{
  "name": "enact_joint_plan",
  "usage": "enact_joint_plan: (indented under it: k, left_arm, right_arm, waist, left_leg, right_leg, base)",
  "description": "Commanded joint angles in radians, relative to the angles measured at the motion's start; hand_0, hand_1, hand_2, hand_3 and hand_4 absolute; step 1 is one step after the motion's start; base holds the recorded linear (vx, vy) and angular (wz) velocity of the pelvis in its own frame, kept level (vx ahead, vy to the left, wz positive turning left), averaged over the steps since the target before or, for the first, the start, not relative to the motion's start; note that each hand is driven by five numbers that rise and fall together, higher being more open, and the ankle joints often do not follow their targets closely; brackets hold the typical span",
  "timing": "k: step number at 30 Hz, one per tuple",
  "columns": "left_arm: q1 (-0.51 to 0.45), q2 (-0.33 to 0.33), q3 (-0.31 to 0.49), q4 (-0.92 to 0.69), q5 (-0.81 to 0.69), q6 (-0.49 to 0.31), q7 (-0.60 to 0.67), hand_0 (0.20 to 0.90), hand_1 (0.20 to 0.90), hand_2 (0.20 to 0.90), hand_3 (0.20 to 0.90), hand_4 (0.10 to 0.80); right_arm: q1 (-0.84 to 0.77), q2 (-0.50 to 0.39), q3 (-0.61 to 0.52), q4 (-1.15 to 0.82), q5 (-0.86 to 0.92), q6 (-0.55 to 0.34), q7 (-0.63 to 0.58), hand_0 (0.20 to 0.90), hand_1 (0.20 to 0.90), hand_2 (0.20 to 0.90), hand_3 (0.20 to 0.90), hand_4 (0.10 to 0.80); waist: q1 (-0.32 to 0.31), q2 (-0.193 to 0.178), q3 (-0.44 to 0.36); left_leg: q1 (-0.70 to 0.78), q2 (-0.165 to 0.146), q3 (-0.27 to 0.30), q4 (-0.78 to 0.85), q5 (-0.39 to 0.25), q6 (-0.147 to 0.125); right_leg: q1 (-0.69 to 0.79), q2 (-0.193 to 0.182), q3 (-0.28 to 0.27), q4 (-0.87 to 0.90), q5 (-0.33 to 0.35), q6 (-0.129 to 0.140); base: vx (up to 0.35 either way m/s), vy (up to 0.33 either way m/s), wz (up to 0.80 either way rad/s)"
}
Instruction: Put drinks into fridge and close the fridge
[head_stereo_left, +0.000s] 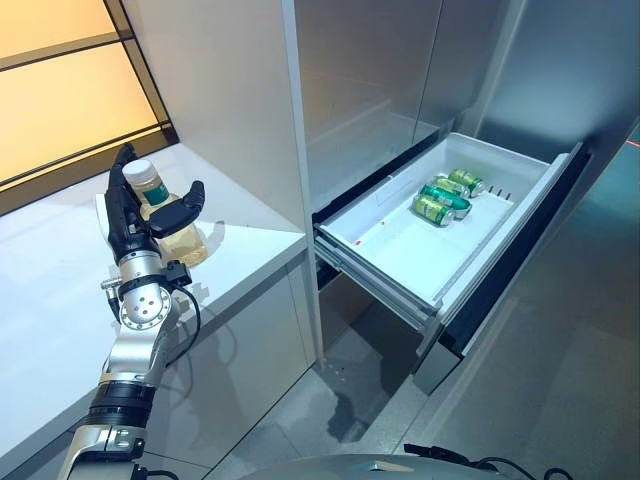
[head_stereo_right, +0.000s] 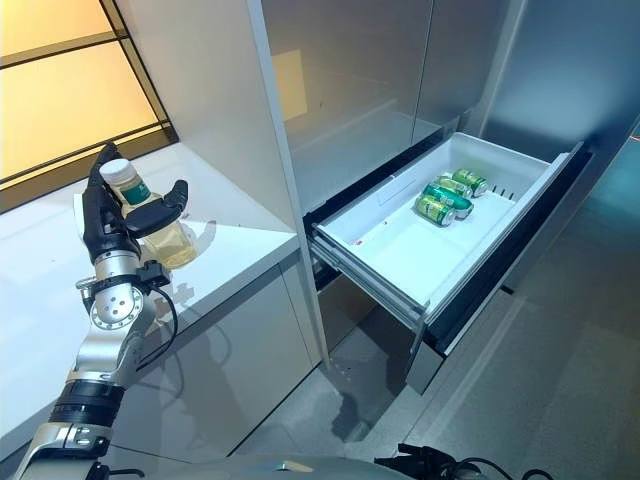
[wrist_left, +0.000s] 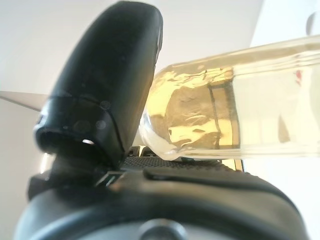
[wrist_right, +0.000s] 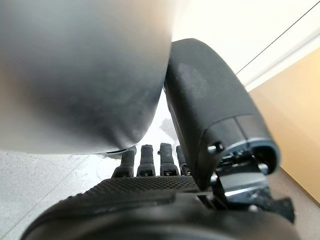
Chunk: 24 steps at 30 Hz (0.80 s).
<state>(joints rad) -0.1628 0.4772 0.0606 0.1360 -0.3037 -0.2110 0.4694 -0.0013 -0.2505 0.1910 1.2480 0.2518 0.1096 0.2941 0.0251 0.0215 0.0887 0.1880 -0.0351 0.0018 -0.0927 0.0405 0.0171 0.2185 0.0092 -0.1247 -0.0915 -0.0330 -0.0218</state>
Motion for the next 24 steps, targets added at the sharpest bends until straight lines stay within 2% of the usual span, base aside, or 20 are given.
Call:
enact_joint_plan:
  k: [1,12,18,24]
  left_arm:
    - [-0.116,0.034,0.005,0.029,0.004,-0.031,0.005,0.9,0.9,0.9,0.9,0.8]
    - [-0.114,0.03,-0.001,0.014,-0.057,-0.012,-0.025,0.9,0.9,0.9,0.9,0.8]
    - [-0.108,-0.007,-0.005,0.012,-0.185,-0.009,-0.06,0.9,0.9,0.9,0.9,0.8]
    - [-0.099,-0.041,-0.009,0.013,-0.208,-0.021,-0.06,0.9,0.9,0.9,0.9,0.8]
  right_arm:
    - [0.024,0.008,0.023,0.016,-0.019,0.011,0.024,0.9,0.9,0.9,0.9,0.8]
    - [0.023,0.008,0.024,0.015,-0.012,0.014,0.024,0.9,0.9,0.9,0.9,0.8]
    - [0.022,0.008,0.025,0.015,-0.005,0.016,0.022,0.9,0.9,0.9,0.9,0.8]
    - [0.019,0.006,0.021,0.013,-0.003,0.021,0.021,0.9,0.9,0.9,0.9,0.8]
  waist:
    - [-0.018,0.012,-0.014]
    - [-0.02,0.015,-0.011]
    - [-0.02,0.015,-0.009]
    - [-0.022,0.015,-0.006]
  left_leg:
    - [-0.004,0.012,0.051,0.005,-0.095,-0.018]
    - [-0.002,0.013,0.054,0.005,-0.096,-0.018]
    - [0.001,0.012,0.052,0.005,-0.096,-0.017]
    - [0.003,0.013,0.053,0.005,-0.096,-0.018]
  right_leg:
    - [-0.022,-0.003,-0.018,0.009,-0.03,0.069]
    - [-0.02,-0.002,-0.015,0.008,-0.031,0.069]
    - [-0.017,-0.001,-0.014,0.007,-0.03,0.07]
    - [-0.015,-0.001,-0.012,0.006,-0.03,0.069]
  base:
    - [0.0,0.0,0.0]
    - [0.0,0.0,0.0]
    - [0.0,0.0,0.0]
    - [0.0,0.0,0.0]
